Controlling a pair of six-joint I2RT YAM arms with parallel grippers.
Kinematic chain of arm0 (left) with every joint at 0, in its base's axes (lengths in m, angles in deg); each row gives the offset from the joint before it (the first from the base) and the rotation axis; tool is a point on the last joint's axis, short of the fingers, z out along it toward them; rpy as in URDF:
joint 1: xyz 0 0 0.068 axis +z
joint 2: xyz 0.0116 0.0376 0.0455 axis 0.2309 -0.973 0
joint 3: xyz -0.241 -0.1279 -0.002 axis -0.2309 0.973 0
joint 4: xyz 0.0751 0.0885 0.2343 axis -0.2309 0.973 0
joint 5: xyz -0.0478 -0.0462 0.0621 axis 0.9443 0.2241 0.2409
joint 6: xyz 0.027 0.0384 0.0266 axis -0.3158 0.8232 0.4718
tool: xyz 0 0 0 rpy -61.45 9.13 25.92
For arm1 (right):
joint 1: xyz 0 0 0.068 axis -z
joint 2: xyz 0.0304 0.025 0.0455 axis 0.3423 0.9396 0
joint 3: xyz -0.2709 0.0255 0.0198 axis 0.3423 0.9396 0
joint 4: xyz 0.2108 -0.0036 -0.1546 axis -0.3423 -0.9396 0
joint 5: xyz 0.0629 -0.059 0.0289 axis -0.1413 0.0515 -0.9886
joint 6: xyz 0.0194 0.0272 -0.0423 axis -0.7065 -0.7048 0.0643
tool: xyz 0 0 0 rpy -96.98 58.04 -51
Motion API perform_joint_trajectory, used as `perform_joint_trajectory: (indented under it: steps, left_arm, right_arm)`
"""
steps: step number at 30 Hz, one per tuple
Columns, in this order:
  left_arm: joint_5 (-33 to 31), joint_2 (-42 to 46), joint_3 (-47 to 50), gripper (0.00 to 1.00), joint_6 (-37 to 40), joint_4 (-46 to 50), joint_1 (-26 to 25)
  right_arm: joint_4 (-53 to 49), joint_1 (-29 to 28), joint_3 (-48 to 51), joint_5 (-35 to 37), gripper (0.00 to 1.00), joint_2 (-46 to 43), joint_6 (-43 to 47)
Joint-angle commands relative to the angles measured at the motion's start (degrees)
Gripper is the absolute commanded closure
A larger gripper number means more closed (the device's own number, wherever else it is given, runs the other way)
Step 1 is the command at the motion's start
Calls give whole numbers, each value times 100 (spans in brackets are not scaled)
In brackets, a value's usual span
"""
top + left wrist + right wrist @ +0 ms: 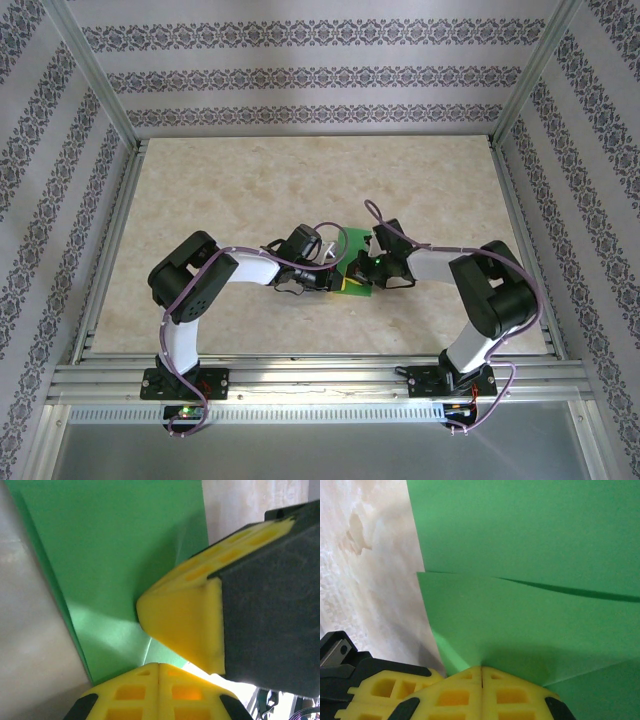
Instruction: Fold a paper plane with a square sheet of paper (pick it up from the middle)
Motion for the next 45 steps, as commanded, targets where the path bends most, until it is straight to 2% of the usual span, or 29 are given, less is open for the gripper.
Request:
perform_joint_trajectory:
  steps: [1,11,14,20,26,37,45]
  left_arm:
    - [-255,-79,236,100,137,751,28]
    - [-213,-174,216,100,214,812,28]
    - [-135,-59,257,100,165,666,24]
    - [-303,550,110,100,104,615,30]
    - [-615,600,-456,100,273,1071,32]
    - [-813,222,-1047,100,583,1723,28]
    - [-869,-218,-1409,100,575,1711,28]
  right_arm:
    - [-200,107,7,351,98,212,39]
    - [-50,916,-76,-25,98,91,312]
    - [-79,977,-125,-131,98,114,345]
    - [30,823,48,-323,98,157,323]
    - [112,581,173,-407,98,56,285]
    - [158,379,191,-525,98,20,258]
    - [202,370,165,-598,98,50,265]
